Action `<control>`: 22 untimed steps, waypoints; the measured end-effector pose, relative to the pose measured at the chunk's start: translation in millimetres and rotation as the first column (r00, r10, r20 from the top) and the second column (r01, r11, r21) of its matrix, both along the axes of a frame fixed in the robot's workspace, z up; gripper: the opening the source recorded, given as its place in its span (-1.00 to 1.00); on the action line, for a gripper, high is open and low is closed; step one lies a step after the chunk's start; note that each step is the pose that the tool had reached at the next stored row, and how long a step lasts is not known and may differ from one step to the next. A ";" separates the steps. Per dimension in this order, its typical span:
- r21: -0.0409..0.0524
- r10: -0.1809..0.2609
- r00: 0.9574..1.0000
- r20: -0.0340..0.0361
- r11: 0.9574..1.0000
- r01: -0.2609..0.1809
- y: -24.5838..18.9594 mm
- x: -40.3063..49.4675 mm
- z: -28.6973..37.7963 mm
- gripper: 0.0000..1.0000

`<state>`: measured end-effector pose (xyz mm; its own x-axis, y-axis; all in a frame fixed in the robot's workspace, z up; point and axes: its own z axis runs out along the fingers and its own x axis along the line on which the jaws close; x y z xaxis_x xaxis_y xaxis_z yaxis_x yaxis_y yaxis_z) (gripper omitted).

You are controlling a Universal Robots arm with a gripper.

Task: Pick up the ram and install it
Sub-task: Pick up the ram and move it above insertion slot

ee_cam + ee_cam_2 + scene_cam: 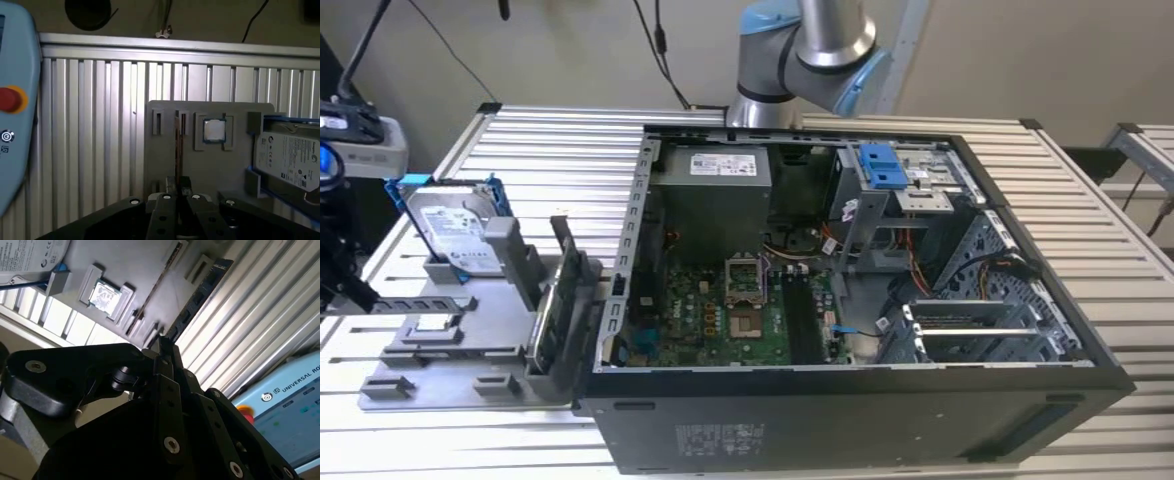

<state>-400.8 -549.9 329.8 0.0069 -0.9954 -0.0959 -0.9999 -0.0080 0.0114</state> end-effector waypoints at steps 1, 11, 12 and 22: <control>0.000 0.000 1.000 0.000 1.000 0.000 0.0 0.0 1.2 -0.72; 0.000 0.000 1.000 0.000 1.000 0.000 0.0 0.0 14.6 -0.72; 0.000 0.000 1.000 0.000 1.000 0.000 0.0 0.0 16.0 -0.72; 0.000 0.000 1.000 0.000 1.000 0.000 0.0 -0.1 26.2 -0.72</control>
